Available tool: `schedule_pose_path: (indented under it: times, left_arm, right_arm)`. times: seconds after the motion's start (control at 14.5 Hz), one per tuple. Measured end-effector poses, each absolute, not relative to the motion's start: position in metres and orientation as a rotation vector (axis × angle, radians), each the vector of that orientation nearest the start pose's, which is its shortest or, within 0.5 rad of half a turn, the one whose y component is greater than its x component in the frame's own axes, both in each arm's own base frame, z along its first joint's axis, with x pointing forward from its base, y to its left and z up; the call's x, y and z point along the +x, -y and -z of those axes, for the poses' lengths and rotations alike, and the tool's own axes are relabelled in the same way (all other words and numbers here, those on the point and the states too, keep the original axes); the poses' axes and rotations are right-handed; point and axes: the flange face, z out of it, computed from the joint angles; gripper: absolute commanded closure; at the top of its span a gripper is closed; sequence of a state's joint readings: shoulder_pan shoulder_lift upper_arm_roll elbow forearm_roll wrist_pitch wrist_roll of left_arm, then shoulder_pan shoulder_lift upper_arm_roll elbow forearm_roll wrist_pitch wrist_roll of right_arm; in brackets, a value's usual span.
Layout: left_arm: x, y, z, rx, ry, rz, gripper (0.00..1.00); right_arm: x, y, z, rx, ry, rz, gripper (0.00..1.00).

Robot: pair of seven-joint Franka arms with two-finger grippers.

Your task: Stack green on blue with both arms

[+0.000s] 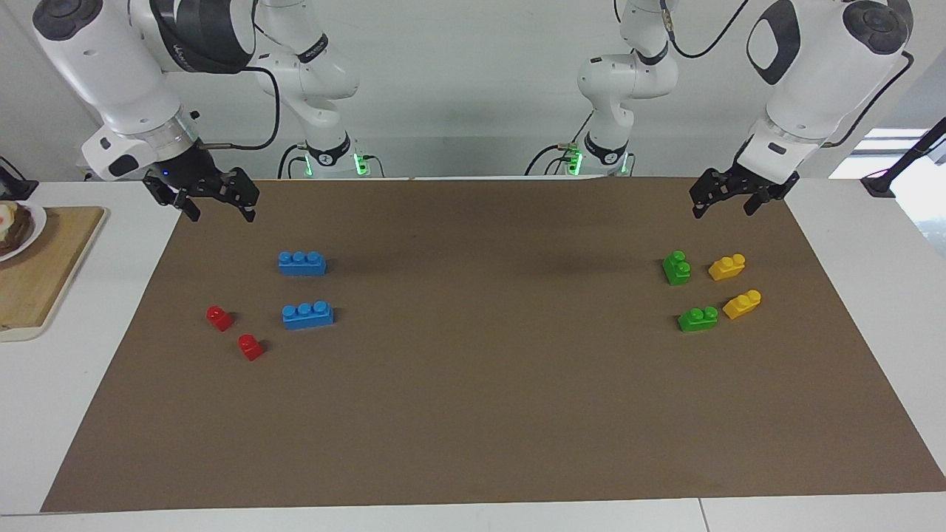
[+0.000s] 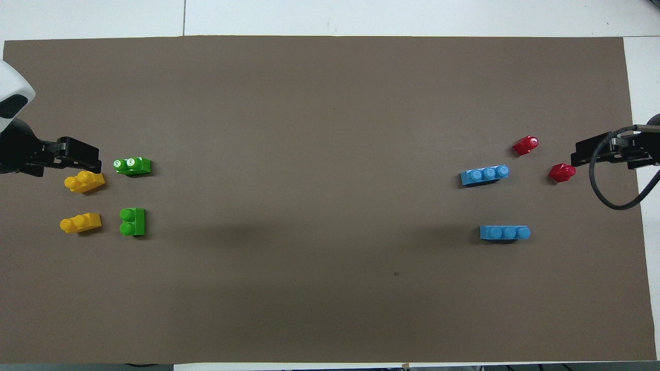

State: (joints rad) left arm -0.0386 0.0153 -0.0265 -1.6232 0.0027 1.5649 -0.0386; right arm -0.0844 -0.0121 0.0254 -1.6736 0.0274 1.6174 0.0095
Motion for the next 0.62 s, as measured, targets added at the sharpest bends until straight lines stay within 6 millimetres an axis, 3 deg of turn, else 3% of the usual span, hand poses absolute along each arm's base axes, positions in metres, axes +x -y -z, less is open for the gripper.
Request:
schedule_pose_path:
  times: [0.62]
  left_arm:
    - [0.5547, 0.0356, -0.5908, -3.133, -0.041, -0.117, 0.0]
  right_arm:
    - [0.5514, 0.0302, -0.5864, -3.11, -0.139, -0.066, 0.0]
